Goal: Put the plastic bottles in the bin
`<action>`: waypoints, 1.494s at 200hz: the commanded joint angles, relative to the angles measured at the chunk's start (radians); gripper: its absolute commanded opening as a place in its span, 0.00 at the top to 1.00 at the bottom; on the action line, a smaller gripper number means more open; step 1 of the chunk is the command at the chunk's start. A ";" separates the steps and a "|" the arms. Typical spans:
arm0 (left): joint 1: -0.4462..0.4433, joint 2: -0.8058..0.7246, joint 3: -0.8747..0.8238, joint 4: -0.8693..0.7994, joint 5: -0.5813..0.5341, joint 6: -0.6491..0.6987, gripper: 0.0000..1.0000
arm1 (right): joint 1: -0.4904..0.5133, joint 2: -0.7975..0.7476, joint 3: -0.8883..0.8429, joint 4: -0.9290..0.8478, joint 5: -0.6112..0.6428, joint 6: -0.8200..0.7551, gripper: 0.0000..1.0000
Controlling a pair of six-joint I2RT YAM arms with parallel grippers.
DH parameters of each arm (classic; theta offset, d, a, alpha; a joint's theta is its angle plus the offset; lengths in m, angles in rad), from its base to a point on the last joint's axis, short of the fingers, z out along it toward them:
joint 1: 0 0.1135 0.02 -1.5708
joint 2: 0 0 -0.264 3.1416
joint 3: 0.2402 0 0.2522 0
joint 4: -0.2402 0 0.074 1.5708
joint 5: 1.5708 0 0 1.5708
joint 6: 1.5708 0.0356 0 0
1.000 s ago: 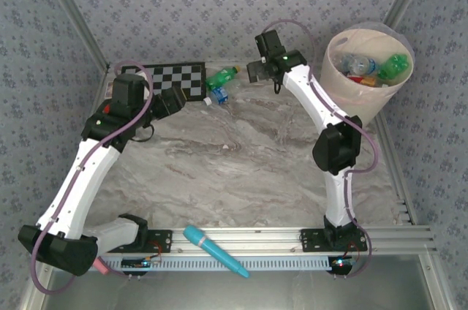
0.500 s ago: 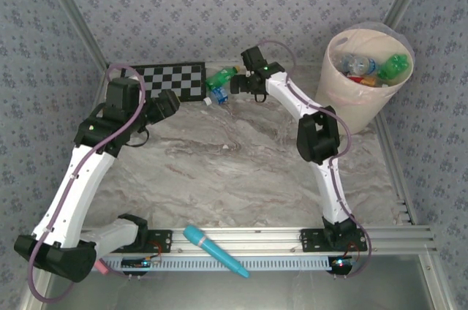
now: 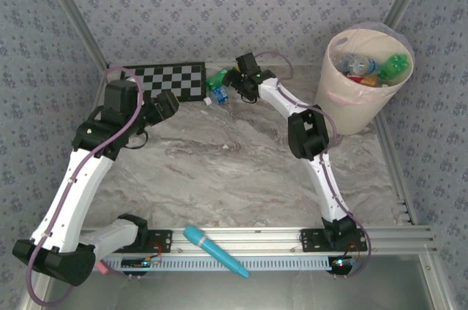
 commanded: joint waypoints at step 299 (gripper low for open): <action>0.028 -0.047 -0.069 0.047 0.080 0.010 0.00 | 0.008 -0.229 -0.164 -0.200 -0.002 -0.188 0.47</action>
